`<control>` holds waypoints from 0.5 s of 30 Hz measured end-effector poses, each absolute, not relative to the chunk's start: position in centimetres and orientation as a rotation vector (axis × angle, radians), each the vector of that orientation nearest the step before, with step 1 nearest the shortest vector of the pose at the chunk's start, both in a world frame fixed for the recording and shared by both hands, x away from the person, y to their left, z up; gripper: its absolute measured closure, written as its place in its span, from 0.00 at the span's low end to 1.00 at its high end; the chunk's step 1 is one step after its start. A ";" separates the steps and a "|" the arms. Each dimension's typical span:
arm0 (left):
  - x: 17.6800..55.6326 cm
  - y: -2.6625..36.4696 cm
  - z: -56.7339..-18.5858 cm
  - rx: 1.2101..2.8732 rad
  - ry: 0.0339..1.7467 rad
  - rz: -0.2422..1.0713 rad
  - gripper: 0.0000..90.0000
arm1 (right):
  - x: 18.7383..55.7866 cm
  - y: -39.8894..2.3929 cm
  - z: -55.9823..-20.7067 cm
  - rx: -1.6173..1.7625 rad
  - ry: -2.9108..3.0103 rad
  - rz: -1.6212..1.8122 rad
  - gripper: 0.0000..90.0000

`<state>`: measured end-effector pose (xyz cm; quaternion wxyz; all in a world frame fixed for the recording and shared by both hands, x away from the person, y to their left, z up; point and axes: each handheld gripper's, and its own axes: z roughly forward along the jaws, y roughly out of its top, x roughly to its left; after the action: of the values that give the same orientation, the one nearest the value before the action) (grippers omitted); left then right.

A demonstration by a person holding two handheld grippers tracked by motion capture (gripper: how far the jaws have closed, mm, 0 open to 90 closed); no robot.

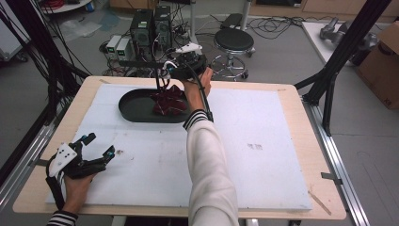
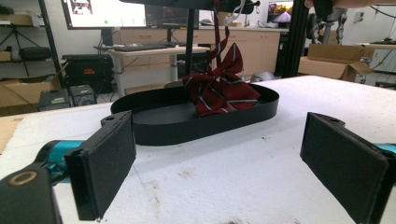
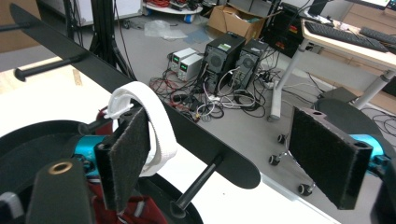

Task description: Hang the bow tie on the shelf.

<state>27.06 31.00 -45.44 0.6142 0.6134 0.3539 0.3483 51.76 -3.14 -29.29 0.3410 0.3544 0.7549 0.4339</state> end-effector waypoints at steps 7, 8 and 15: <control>27.1 31.0 -45.4 1.418 0.818 0.800 0.12 | 52.0 -2.9 -29.7 0.888 1.975 1.079 0.14; 27.1 31.0 -45.4 1.417 0.818 0.800 0.12 | 52.0 -2.9 -29.8 0.886 1.977 1.069 0.13; 27.1 31.1 -45.4 1.420 0.818 0.797 0.12 | 51.9 -2.5 -30.1 0.824 1.997 1.021 0.10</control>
<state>27.12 31.05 -45.42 0.6129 0.6156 0.3549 0.3456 51.92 -2.45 -30.06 0.3671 0.3207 0.7774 0.3975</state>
